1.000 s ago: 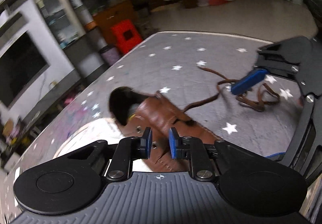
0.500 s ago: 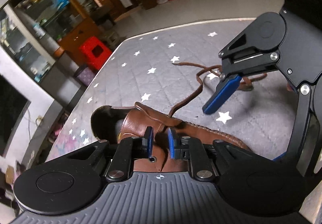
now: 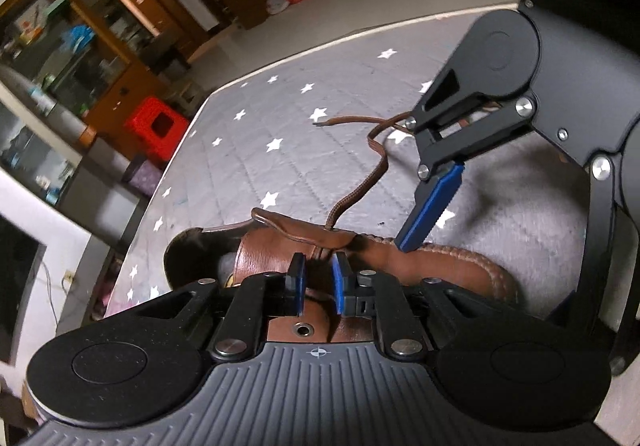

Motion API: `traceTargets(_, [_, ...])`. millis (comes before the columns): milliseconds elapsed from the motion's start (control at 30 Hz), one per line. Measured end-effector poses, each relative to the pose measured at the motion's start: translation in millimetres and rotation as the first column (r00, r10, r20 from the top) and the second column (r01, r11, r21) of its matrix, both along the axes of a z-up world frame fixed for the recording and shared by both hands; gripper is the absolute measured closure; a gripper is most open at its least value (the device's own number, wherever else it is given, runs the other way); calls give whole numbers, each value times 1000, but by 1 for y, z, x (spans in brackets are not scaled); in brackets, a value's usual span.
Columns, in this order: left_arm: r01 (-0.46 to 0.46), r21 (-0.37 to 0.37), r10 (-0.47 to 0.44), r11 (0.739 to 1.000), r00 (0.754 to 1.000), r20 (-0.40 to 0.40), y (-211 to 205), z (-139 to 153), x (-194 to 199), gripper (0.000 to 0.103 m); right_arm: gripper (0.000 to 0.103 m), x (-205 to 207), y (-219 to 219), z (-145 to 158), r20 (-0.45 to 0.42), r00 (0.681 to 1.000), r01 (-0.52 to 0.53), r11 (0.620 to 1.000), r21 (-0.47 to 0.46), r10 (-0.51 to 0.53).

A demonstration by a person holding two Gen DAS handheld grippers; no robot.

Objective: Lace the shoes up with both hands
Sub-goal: 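Grasp the shoe collar with the left gripper and lift while right gripper approaches the lace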

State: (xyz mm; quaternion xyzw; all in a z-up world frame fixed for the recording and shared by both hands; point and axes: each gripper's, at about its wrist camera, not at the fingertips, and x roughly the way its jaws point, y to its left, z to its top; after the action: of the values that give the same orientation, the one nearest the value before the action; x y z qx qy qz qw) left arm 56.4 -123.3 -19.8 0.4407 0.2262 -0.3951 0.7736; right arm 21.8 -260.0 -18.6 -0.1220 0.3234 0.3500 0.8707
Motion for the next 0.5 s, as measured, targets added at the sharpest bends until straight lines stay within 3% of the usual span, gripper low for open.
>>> traceTargets(167, [47, 30, -47, 998, 999, 0, -5, 0, 7, 96, 23, 2, 1, -1, -1, 1000, -14, 1000, -14, 14])
traceTargets(300, [33, 22, -33, 999, 999, 13, -6, -3, 2, 99, 23, 3, 2, -3, 2, 1000, -19, 999, -27, 19])
traceTargets(500, [-168, -38, 169, 985, 985, 36, -16, -3, -8, 99, 23, -2, 8, 0, 13, 1000, -16, 999, -45, 17])
